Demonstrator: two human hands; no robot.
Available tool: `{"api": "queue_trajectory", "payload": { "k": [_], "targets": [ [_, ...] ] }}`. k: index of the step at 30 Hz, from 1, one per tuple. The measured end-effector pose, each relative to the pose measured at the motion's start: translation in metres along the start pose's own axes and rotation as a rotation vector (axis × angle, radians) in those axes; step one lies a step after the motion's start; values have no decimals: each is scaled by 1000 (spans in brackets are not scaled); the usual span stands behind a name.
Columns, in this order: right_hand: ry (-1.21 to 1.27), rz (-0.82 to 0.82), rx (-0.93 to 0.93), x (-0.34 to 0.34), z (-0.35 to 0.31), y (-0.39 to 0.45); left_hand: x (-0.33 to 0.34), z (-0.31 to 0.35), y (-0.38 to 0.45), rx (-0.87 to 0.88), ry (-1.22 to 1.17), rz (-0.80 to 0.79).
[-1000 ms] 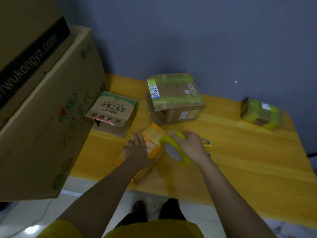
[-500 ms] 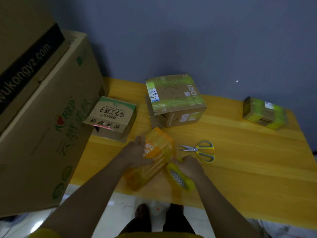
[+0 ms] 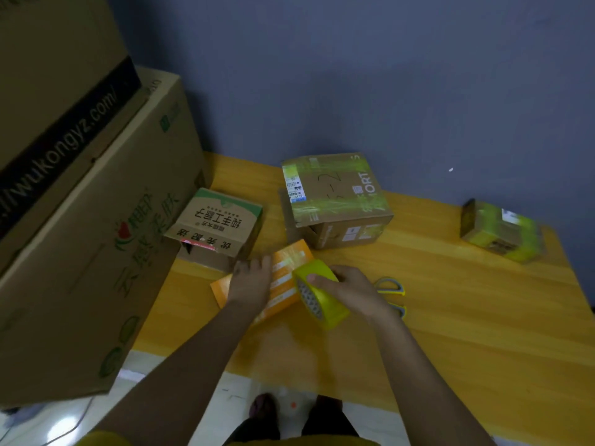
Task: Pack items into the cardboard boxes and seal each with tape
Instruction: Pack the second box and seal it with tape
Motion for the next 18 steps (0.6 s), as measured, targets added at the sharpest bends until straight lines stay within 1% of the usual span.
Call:
{"api": "queue_trajectory", "payload": {
  "k": [2,4,5,6,8,9,10,12,13,15,18],
  "targets": [
    [105,47,13,3,4,-3,13,-1,-8,44,-5,55],
    [238,126,46,9,7,-7,29,-8,-13,67,46,-6],
    [285,169,43,10,5,-10,38,-11,-14,36,35,-77],
    [303,208,27,10,3,-12,39,-10,-13,36,36,-106],
    [220,263,-26,5,6,-16,30,-5,-9,87,58,-130],
    [144,278,-35,2,14,-19,29,-5,-4,89,66,-132],
    [51,282,-23,1,27,-21,28,-6,-1,83,67,-176],
    [-177,245,72,7,64,-28,31,-8,1,36,72,-270],
    [-259,197,148,16,81,-32,31,-7,1,40,86,-274],
    [-309,125,306,33,103,-33,32,-6,1,43,94,-273],
    [-288,119,409,45,110,-18,31,-7,3,40,113,-284]
  ]
}}
Point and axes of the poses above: each hand's wrist, its own y-axis towards the middle knuckle, its own x-axis out of the palm, z = x × y, the point moved 5 cm from there along y, towards the middle knuckle, and after that the axes turned 11 degrees about z, right-handed, at the moved point
